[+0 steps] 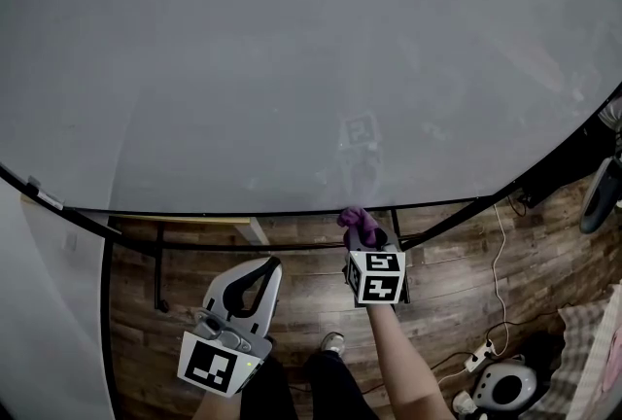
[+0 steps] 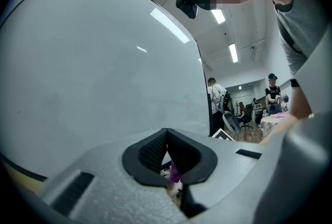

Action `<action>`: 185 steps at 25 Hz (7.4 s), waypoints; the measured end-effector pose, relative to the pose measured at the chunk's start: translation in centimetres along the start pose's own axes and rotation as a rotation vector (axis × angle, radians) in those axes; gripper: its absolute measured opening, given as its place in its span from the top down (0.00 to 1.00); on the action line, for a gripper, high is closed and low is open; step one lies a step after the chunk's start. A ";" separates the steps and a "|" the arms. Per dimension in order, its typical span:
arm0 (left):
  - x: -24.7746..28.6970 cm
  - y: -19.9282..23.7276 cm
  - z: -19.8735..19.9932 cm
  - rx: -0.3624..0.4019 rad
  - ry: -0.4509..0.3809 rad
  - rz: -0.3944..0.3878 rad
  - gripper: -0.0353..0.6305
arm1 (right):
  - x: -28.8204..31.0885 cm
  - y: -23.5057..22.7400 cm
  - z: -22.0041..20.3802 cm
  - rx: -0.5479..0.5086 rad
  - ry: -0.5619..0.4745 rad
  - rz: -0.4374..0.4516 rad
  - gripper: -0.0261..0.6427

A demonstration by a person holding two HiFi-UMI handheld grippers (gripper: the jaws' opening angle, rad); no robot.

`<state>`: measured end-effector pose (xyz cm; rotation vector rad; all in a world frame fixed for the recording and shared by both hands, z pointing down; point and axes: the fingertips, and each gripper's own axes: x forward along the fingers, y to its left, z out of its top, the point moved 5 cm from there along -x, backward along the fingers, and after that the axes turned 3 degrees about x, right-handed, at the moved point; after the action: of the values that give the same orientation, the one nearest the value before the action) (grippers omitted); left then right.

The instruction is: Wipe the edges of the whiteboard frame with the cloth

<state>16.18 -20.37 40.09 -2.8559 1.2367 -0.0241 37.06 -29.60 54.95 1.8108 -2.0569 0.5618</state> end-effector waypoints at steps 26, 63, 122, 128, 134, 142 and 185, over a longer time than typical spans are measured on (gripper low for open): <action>7.6 -7.9 0.0 0.012 0.006 -0.047 0.92 | -2.3 -13.5 -0.3 0.026 -0.018 -0.084 0.84; 15.3 -12.7 0.4 0.037 0.013 -0.126 0.92 | -5.4 -29.4 -0.9 0.141 -0.040 -0.309 0.85; 1.2 -8.8 2.8 0.076 -0.052 -0.003 0.92 | -19.0 -16.4 0.5 0.115 -0.286 -0.165 0.85; -3.0 -9.8 4.4 0.080 -0.082 0.006 0.92 | -23.6 -12.2 1.7 0.082 -0.351 -0.108 0.85; -8.0 -10.5 5.2 0.070 -0.103 0.016 0.92 | -27.8 -7.7 1.3 0.065 -0.382 -0.052 0.85; -14.6 -11.0 6.2 0.079 -0.110 0.028 0.92 | -33.3 -2.0 0.5 0.033 -0.413 -0.007 0.85; -25.8 -24.5 11.2 0.138 -0.163 0.271 0.92 | -49.9 -0.9 -1.5 -0.115 -0.483 0.275 0.84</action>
<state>16.73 15.43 29.63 -2.4972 1.5086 0.1214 44.32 13.75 31.36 1.7314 -2.6183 0.0636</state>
